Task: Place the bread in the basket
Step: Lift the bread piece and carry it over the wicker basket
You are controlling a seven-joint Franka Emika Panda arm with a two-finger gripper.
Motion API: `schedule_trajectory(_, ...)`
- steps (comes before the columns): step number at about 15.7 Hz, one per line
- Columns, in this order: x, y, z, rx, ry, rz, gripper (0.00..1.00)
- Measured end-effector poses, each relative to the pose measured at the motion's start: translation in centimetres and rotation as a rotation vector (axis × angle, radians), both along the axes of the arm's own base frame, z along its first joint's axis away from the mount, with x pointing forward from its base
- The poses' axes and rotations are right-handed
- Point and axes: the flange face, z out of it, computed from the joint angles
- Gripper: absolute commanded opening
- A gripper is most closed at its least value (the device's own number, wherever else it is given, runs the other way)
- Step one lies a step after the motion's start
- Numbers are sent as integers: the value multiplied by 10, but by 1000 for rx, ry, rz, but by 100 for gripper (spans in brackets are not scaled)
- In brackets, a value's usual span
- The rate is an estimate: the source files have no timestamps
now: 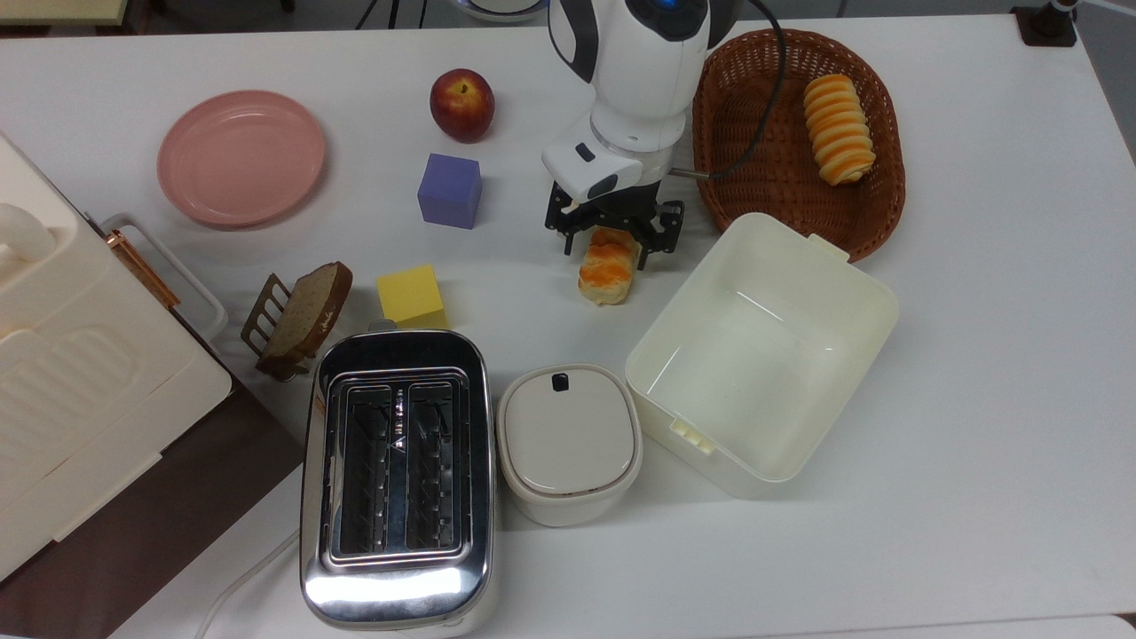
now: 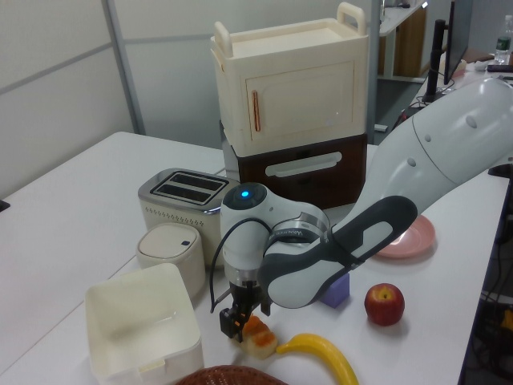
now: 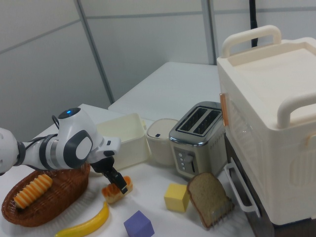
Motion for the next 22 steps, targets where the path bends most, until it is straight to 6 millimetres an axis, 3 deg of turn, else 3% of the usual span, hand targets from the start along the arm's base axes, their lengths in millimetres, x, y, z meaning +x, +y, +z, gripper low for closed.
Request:
schedule_trajectory(2,0,0,-1,-6,0,0,23)
schedule_trajectory(9,6,-4,11,-12,-31,-27,24)
schedule_trajectory(12,10,-28,56,-5,-72,-74,24)
schedule_trajectory(14,1,-47,103,-7,-85,-111,25)
schedule_trajectory(16,-14,-53,142,-7,-93,-124,25)
schedule_trajectory(18,-29,-42,159,-14,-77,-106,25)
schedule_trajectory(22,-62,25,147,-58,26,6,25)
